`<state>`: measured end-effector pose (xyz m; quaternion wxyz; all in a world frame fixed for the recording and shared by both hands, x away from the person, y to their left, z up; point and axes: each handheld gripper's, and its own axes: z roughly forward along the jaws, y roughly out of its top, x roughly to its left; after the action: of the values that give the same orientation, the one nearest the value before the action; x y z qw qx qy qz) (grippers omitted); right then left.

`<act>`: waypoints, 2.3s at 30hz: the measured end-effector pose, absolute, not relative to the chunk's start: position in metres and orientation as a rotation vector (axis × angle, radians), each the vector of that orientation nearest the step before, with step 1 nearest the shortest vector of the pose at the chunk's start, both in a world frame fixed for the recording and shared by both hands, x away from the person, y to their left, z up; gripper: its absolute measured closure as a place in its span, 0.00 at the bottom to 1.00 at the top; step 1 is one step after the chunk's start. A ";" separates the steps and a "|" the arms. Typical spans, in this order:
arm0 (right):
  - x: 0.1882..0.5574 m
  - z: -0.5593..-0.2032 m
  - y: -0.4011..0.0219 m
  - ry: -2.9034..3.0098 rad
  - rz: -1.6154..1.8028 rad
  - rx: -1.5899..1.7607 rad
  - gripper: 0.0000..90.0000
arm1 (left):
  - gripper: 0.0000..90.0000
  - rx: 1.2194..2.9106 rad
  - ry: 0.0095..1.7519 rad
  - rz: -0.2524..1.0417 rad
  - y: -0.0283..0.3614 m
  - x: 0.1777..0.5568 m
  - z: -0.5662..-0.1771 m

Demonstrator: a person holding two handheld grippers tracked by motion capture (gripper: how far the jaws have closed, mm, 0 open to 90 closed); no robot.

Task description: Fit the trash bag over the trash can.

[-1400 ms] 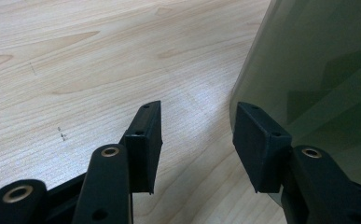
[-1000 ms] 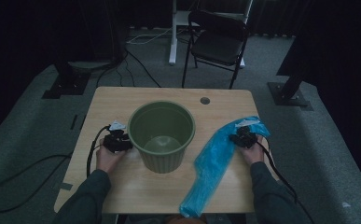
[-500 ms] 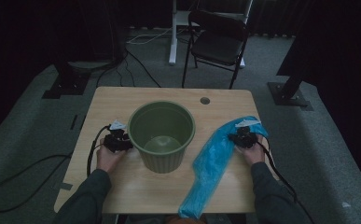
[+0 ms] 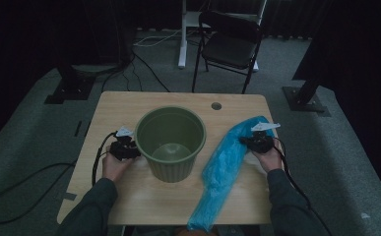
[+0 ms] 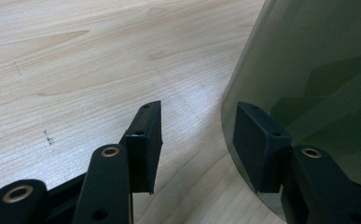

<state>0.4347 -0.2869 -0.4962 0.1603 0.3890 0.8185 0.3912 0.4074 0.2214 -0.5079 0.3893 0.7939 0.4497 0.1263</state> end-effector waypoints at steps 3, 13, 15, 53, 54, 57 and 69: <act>0.433 -0.488 -0.283 2.355 1.138 1.053 0.98 | 0.58 2.016 1.141 0.317 0.221 0.407 -0.508; 0.430 -0.465 -0.266 2.414 1.161 0.924 0.98 | 0.59 2.017 1.120 0.301 0.221 0.406 -0.505; 0.430 -0.458 -0.264 2.415 1.170 0.903 0.98 | 0.60 2.016 1.114 0.292 0.222 0.405 -0.505; 0.425 -0.352 -0.235 2.440 1.484 0.523 0.98 | 0.62 1.920 1.060 0.316 0.231 0.395 -0.471; 0.426 -0.351 -0.233 2.443 1.487 0.517 0.98 | 0.62 1.916 1.061 0.317 0.231 0.396 -0.471; 0.426 -0.348 -0.226 2.457 1.490 0.497 0.98 | 0.62 1.908 1.062 0.318 0.231 0.396 -0.470; 0.422 -0.335 -0.196 2.524 1.502 0.363 0.98 | 0.62 1.925 1.067 0.346 0.227 0.400 -0.467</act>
<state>0.4222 -0.1960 -0.3347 0.0908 0.1222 0.8493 0.5055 0.4005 0.2269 -0.4668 0.4411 0.7755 0.4298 0.1392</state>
